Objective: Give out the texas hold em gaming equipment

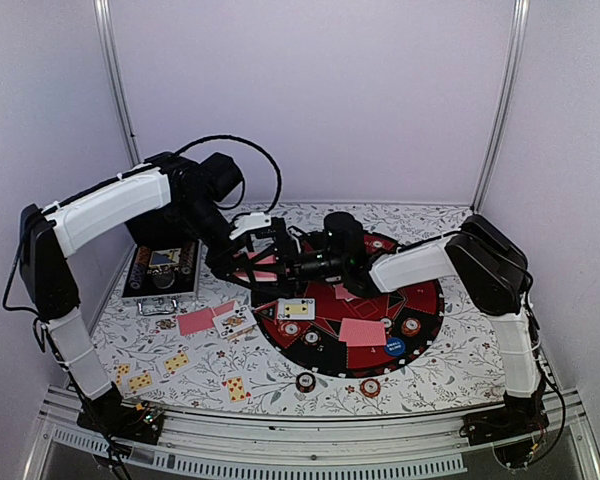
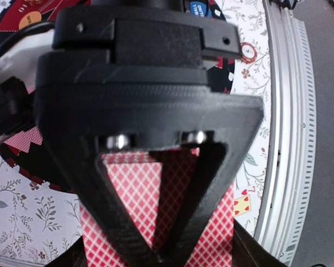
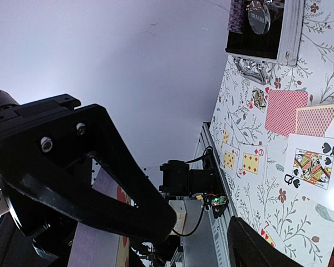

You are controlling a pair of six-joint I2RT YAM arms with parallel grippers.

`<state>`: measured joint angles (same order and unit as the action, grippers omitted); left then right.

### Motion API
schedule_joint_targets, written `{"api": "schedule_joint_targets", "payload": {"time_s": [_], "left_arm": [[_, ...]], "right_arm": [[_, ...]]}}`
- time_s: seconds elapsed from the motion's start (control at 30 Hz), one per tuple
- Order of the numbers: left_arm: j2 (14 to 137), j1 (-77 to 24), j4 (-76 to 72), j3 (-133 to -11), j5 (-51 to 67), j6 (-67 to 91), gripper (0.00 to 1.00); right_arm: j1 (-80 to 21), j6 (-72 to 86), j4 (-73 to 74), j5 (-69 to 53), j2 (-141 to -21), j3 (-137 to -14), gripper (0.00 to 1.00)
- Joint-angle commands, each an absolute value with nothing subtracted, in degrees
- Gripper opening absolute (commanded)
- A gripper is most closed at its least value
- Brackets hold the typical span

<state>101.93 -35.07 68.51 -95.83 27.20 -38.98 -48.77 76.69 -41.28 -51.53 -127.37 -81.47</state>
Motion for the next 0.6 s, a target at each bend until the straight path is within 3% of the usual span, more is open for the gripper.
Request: {"api": "schedule_joint_targets", "payload": {"time_s": [0.0,0.3,0.57], "left_arm": [[101.00,-34.45,68.33,-97.02,28.91,-39.72,0.21],[100.89,-34.28,68.55,-96.86,29.14,-39.81,0.21],[100.69,-34.04,68.82,-96.38,28.65,-39.81,0.20]], "right_arm": [[-46.43,76.49,-40.07,-50.23,-125.09,-76.40,0.68],[-45.09,74.68,-38.43,-49.92,-122.84,-74.12,0.49],[-43.38,73.37,-37.69,-49.83,-119.96,-71.15,0.39]]}}
